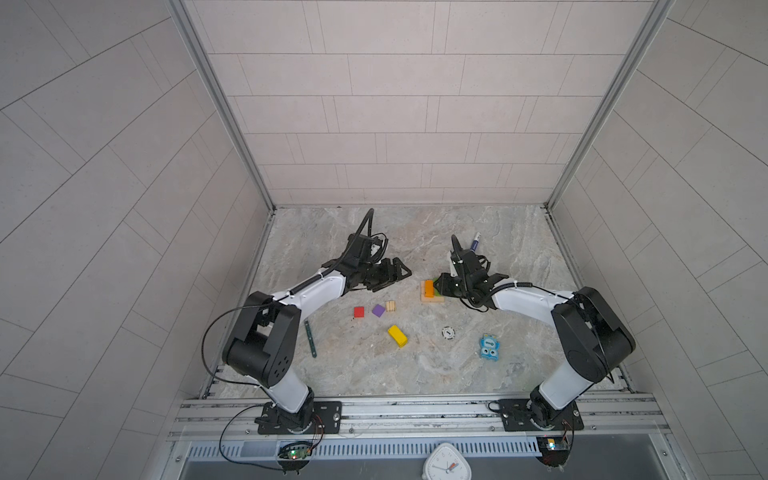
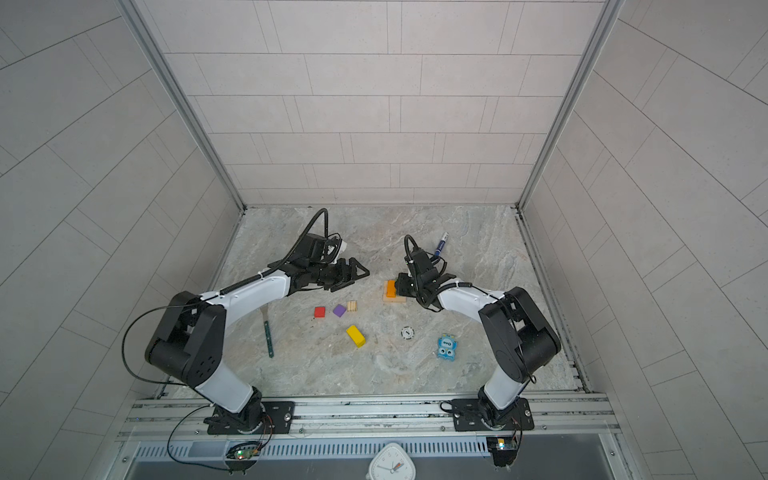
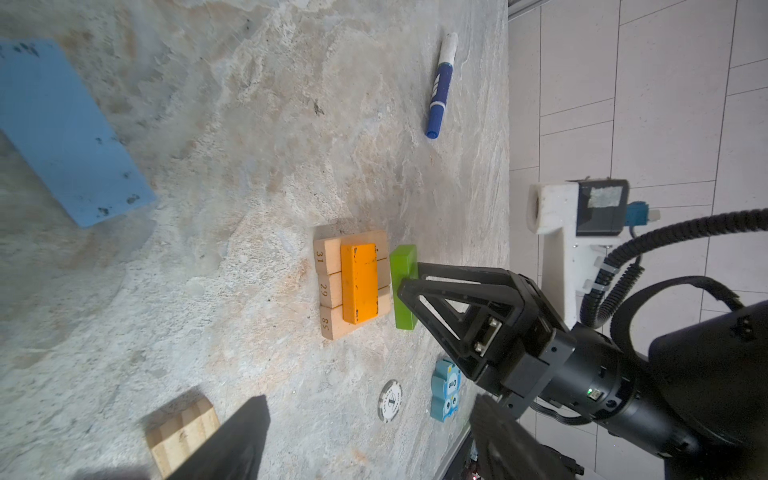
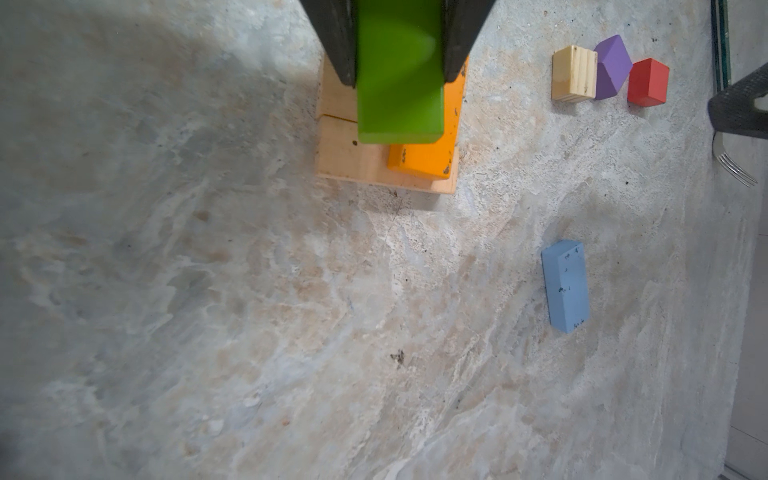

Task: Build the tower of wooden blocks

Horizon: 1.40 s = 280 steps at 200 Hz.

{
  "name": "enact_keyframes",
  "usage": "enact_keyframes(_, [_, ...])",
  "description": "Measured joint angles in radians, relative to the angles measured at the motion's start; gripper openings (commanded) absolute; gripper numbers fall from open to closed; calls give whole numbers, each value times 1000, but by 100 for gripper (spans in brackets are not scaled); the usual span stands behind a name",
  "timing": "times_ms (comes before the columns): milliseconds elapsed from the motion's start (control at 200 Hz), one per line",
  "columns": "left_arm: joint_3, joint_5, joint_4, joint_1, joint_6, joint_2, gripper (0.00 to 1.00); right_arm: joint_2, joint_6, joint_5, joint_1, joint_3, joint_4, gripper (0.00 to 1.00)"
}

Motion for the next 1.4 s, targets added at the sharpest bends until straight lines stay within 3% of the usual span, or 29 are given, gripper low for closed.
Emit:
enact_keyframes(1006, [-21, -8, -14, 0, 0, -26, 83, 42, 63, 6, -12, -23, 58, 27])
enact_keyframes(1401, [-21, -11, -19, 0, 1, -26, 83, 42, 69, 8, -12, -23, 60, 36])
